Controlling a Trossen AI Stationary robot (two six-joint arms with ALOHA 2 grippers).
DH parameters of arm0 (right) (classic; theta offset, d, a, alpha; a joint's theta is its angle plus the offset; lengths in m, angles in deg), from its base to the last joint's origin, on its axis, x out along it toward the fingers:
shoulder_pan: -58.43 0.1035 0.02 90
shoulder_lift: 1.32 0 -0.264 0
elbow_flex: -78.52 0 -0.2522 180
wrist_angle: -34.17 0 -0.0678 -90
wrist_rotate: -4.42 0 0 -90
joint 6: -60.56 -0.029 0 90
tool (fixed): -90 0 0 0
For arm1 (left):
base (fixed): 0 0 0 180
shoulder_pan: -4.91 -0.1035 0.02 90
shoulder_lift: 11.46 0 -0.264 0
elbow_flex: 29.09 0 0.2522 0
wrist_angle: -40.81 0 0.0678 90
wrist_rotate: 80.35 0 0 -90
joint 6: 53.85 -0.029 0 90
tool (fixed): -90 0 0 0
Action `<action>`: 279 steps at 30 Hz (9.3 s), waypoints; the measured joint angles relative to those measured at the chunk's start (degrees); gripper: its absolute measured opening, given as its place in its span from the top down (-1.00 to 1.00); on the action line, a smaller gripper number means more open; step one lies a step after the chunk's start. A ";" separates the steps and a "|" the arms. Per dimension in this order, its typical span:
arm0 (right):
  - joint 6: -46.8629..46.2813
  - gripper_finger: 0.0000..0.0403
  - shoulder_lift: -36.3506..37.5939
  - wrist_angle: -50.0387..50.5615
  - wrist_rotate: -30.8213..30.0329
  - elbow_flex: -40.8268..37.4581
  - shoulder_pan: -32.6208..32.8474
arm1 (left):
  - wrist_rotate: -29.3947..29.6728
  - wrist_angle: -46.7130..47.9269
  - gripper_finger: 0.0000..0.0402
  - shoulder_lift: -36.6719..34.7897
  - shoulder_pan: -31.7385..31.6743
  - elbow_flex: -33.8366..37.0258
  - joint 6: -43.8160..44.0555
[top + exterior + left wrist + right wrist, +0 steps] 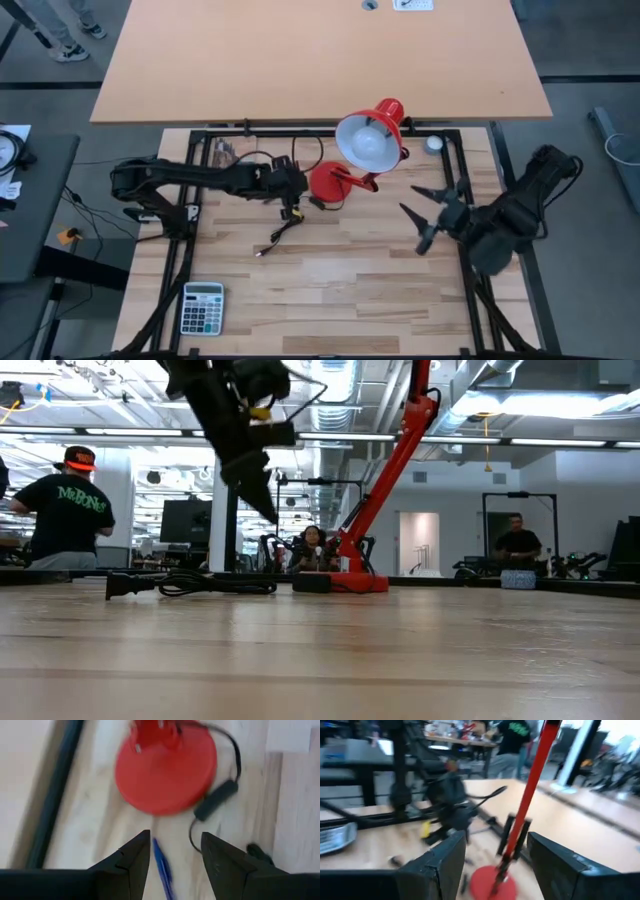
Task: Screw lightbulb
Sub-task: Remove the lightbulb from the lamp
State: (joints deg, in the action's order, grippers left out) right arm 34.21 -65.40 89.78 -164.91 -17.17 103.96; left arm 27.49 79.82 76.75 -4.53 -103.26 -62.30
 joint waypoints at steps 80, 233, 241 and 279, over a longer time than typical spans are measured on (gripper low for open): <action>-21.11 -0.11 0.00 13.41 16.29 -6.34 1.56 | 21.19 14.15 0.93 3.66 -9.76 8.58 23.40; 4.78 -0.11 -6.10 1.53 22.43 -4.83 -10.44 | -9.60 -48.11 -0.15 11.29 -0.35 -1.69 -14.26; 4.79 -0.11 -6.10 2.31 22.43 -4.85 -10.49 | -9.61 -49.25 -0.18 11.31 1.02 -1.69 -12.56; 4.22 -0.11 -6.10 2.27 22.44 -4.87 -11.93 | -2.16 -60.28 -0.18 16.89 4.04 -1.67 -19.43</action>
State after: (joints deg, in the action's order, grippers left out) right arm 38.43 -71.49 92.05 -142.47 -22.05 92.04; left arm 25.33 19.54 93.64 -0.50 -104.94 -81.73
